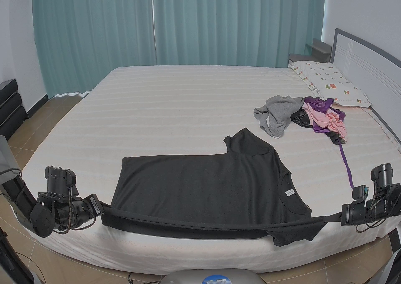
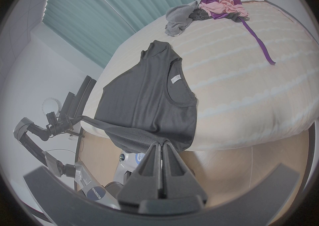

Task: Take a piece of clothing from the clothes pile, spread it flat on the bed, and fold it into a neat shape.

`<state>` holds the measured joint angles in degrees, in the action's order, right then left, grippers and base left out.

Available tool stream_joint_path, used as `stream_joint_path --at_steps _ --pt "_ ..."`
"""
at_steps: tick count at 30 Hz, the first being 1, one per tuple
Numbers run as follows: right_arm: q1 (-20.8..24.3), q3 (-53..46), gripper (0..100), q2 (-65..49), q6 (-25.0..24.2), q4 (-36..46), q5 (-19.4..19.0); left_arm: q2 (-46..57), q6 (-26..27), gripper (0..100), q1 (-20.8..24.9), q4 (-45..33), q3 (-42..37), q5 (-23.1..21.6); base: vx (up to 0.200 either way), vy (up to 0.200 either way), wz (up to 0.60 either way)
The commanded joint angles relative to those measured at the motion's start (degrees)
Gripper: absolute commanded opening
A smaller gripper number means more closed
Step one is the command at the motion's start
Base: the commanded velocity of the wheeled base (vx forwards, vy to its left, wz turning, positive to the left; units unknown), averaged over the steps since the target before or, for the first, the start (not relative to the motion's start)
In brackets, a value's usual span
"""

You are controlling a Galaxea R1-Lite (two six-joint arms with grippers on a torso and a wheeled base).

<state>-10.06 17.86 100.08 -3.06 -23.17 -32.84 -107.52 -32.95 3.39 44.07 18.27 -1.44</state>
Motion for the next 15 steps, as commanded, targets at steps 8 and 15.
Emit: stream_joint_path --at_steps 8,15 --pt "2.32 4.47 0 2.57 -3.18 0.15 0.94 -2.61 -0.36 0 0.13 -2.50 4.14 -0.14 0.000 0.000 0.00" --pt "4.34 7.72 0 5.82 -4.59 0.06 2.96 -5.77 -2.73 0 0.13 -5.40 8.27 -0.14 0.000 0.000 0.00"
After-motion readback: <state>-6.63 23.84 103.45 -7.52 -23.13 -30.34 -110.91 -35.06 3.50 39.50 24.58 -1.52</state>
